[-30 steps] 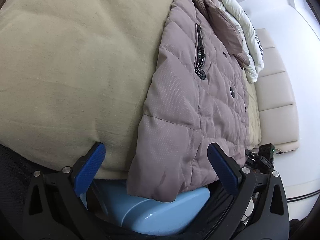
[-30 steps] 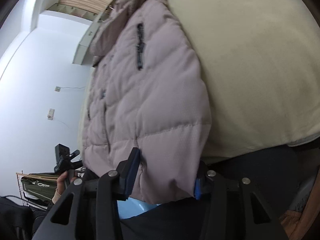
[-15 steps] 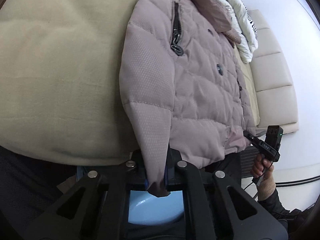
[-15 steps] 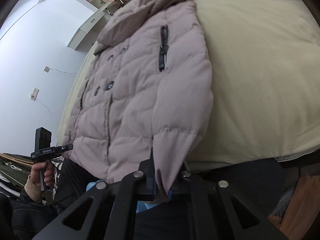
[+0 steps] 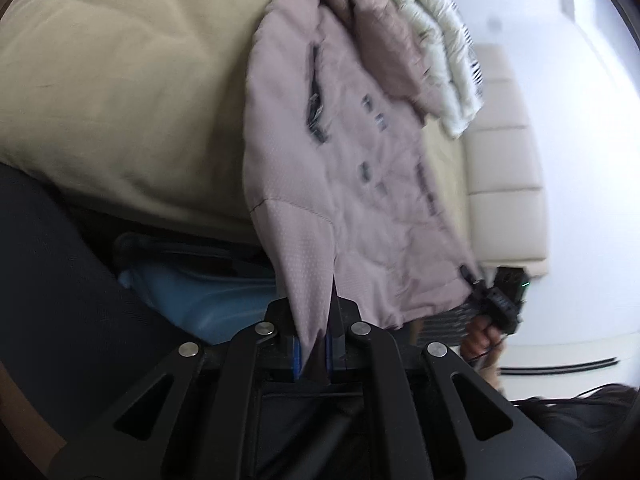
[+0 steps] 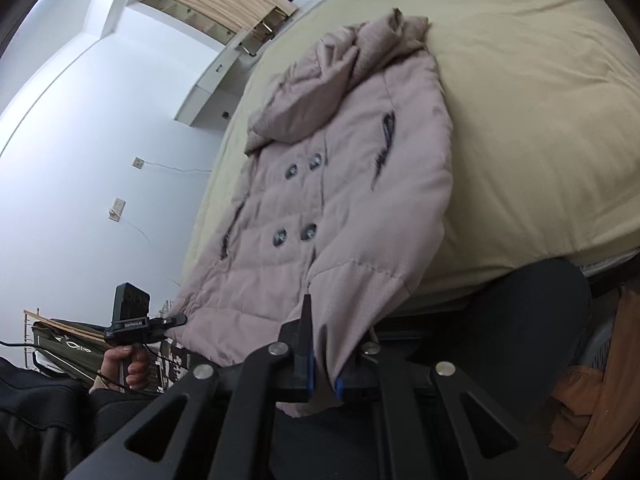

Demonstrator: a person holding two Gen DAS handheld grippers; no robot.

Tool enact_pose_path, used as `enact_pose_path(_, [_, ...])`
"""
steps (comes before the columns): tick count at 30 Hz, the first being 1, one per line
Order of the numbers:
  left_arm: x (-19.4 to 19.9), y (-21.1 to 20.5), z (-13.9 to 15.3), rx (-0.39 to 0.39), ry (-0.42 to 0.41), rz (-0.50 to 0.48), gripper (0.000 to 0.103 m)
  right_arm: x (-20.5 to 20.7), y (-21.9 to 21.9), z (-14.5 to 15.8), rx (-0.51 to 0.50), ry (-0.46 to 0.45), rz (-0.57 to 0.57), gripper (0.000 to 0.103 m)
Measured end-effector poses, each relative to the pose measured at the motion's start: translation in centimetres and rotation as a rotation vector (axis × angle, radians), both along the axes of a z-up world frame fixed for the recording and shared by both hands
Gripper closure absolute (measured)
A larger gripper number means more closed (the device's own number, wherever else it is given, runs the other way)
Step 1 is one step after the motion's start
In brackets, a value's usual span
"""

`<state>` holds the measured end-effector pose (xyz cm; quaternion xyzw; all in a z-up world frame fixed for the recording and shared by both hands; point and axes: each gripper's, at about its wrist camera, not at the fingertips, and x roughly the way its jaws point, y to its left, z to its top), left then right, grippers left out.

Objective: Fold large clothes
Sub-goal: 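Grasp the coat hem with both tools and lift it toward the body, then fold the held hem over onto the coat body with both tools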

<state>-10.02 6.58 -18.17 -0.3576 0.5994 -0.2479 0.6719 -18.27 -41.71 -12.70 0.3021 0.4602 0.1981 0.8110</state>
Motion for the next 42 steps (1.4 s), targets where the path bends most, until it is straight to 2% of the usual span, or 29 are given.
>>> enact_pose_path(4, [4.6, 0.4, 4.3, -0.141, -0.108, 0.090, 0.097, 4.3, -0.6, 3.5, 0.048, -0.113, -0.015, 0.095])
enact_pose_path(10, [15.8, 0.1, 10.6, -0.293, -0.289, 0.141, 0.097, 12.7, -1.4, 8.7, 0.107, -0.276, -0.065, 0.095])
enact_pose_path(13, [22.5, -0.4, 12.5, -0.293, -0.355, 0.181, 0.097, 17.6, -2.9, 10.3, 0.107, -0.305, -0.134, 0.095])
enact_pose_path(16, [30.0, -0.8, 13.0, -0.277, -0.377, 0.237, 0.097, 23.2, -3.7, 11.2, 0.100, -0.304, -0.199, 0.095])
enact_pose_path(21, [40.7, -0.7, 11.0, -0.242, -0.364, 0.327, 0.097, 32.7, -5.6, 10.7, 0.023, -0.251, -0.298, 0.095])
enact_pose_path(25, [47.2, 0.5, 6.4, -0.200, -0.285, 0.400, 0.097, 39.7, -6.5, 7.0, -0.015, -0.156, -0.352, 0.095])
enact_pose_path(29, [50.5, 0.2, 1.4, -0.081, -0.223, 0.427, 0.097, 44.9, -6.2, 2.7, -0.044, -0.053, -0.392, 0.094])
enact_pose_path(31, [52.3, -0.4, -1.1, -0.030, -0.183, 0.430, 0.095, 46.9, -6.2, 0.0, -0.047, 0.018, -0.405, 0.089])
enact_pose_path(33, [53.7, -1.1, -3.5, -0.009, -0.142, 0.424, 0.094, 48.0, -6.3, -2.1, -0.025, 0.060, -0.408, 0.087])
enact_pose_path(36, [53.9, -1.1, -4.4, -0.022, -0.148, 0.420, 0.093, 47.8, -6.8, -3.1, 0.042, 0.047, -0.408, 0.082])
enact_pose_path(39, [51.6, 0.4, -2.4, -0.080, -0.173, 0.472, 0.092, 46.4, -8.0, -3.1, 0.171, 0.006, -0.416, 0.065])
enact_pose_path(40, [50.6, 1.0, -1.4, -0.113, -0.193, 0.506, 0.089, 45.8, -8.3, -2.9, 0.214, -0.010, -0.420, 0.046])
enact_pose_path(41, [49.8, 1.4, -0.5, -0.128, -0.216, 0.527, 0.089, 45.3, -8.5, -2.5, 0.243, -0.027, -0.425, 0.020])
enact_pose_path(42, [48.8, 1.7, 0.8, -0.118, -0.239, 0.548, 0.089, 44.7, -8.6, -2.0, 0.253, -0.044, -0.440, 0.007])
